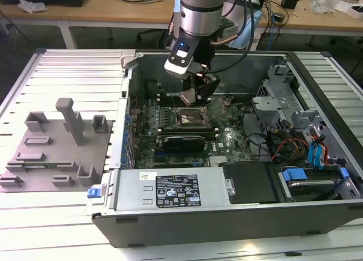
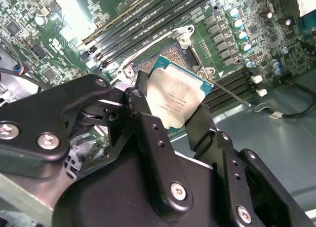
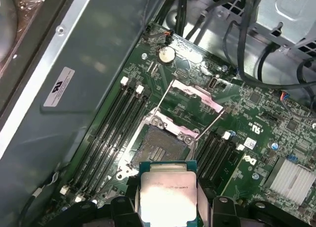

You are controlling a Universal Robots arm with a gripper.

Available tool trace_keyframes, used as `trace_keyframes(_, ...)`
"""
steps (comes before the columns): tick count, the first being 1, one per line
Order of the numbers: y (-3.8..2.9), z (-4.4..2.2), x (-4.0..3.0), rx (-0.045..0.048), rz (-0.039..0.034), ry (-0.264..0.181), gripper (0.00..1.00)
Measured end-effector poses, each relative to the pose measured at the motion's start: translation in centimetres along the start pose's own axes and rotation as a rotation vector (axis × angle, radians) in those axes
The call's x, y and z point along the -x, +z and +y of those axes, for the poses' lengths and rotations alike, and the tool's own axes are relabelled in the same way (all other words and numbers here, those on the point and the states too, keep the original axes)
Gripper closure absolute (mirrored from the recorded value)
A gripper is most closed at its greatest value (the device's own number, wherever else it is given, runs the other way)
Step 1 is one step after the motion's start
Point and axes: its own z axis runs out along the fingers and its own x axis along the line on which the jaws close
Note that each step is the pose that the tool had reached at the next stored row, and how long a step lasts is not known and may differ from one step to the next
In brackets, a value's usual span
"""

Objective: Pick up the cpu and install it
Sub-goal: 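Place the cpu into insertion slot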

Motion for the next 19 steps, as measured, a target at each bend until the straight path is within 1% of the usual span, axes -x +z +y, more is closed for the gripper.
trace_keyframes(4, 0.00, 0.00, 0.00, 0.0000, -0.0009, 0.040, 0.45)
trace_keyframes(8, 0.02, 0.00, 0.00, -0.0002, -0.0026, 0.117, 0.45)
trace_keyframes(12, 0.03, 0.00, 0.00, -0.0003, -0.0039, 0.177, 0.45)
trace_keyframes(16, 0.04, 0.00, 0.00, -0.0004, -0.0059, 0.264, 0.45)
trace_keyframes(19, 0.05, 0.00, 0.00, -0.0005, -0.0068, 0.305, 0.45)
